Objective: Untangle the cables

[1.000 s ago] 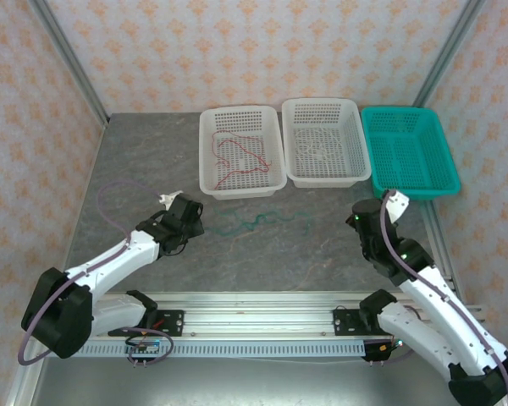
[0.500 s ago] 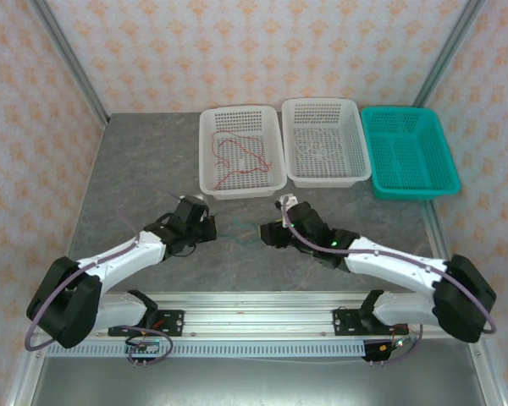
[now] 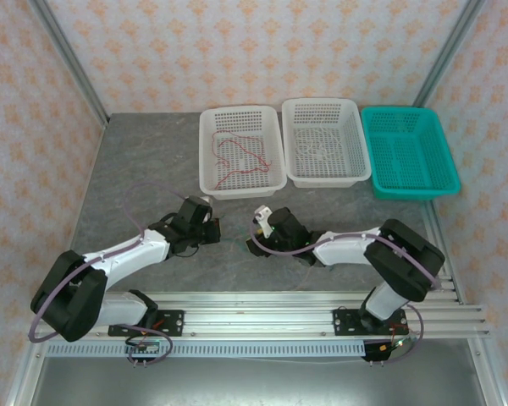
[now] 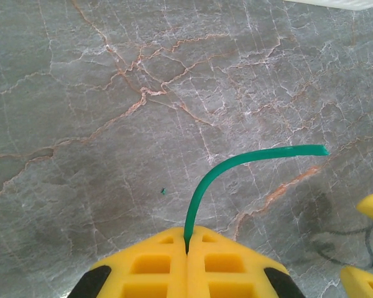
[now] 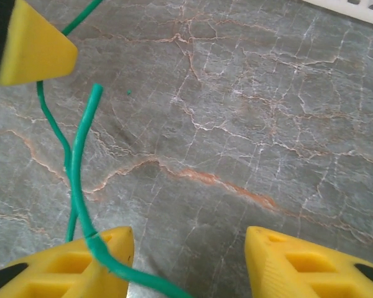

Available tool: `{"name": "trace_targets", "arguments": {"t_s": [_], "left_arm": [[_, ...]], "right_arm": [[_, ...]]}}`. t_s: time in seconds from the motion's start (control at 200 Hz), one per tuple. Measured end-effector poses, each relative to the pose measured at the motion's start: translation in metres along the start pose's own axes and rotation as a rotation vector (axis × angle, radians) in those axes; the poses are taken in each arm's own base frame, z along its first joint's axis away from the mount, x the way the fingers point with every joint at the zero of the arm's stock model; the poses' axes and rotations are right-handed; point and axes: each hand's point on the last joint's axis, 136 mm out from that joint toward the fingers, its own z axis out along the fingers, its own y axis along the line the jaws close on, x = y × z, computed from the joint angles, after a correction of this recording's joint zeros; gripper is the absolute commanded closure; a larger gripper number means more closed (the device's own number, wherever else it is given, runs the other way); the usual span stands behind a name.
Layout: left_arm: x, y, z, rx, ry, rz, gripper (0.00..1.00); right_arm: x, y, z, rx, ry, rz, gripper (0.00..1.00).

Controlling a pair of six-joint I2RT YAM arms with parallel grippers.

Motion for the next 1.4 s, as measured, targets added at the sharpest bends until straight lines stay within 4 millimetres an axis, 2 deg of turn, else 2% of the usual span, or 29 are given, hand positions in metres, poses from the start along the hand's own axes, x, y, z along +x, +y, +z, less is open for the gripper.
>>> {"name": "trace_targets", "arguments": {"t_s": [0.115,0.225,0.33,0.425,0.58,0.721,0.846,0.931,1.051,1.231,1.396], "left_arm": [[0.000,0.000,0.000,-0.001,-0.001,0.000,1.00],[-0.002,0.003,-0.001,-0.027,-0.009,0.000,1.00],[-0.009,0.014,-0.005,-0.109,-0.038,-0.024,1.00],[-0.014,0.027,-0.011,-0.199,-0.061,-0.060,1.00],[-0.013,0.045,-0.009,-0.309,-0.062,-0.104,1.00],[-0.012,0.051,-0.009,-0.338,-0.069,-0.145,1.00],[-0.018,0.043,-0.014,-0.306,-0.102,-0.170,1.00],[-0.025,0.034,-0.019,-0.267,-0.137,-0.172,1.00],[-0.028,0.034,-0.022,-0.268,-0.154,-0.172,1.00],[-0.029,0.029,-0.025,-0.231,-0.168,-0.179,1.00],[-0.033,0.024,-0.027,-0.203,-0.188,-0.183,1.00]], "right_arm": [[0.001,-0.002,0.003,0.007,-0.003,0.021,1.00],[-0.005,-0.013,0.003,0.076,-0.031,0.045,1.00],[-0.013,-0.037,-0.008,0.209,-0.084,0.107,1.00],[-0.025,-0.068,-0.038,0.337,-0.187,0.223,1.00],[-0.036,-0.132,-0.109,0.591,-0.358,0.458,1.00],[-0.029,-0.160,-0.161,0.761,-0.426,0.575,1.00],[-0.014,-0.187,-0.208,0.915,-0.471,0.691,1.00],[-0.008,-0.195,-0.233,0.981,-0.504,0.741,1.00],[-0.005,-0.207,-0.271,1.076,-0.571,0.810,1.00],[-0.014,-0.209,-0.299,1.107,-0.607,0.848,1.00],[-0.031,-0.206,-0.320,1.107,-0.642,0.860,1.00]]}}
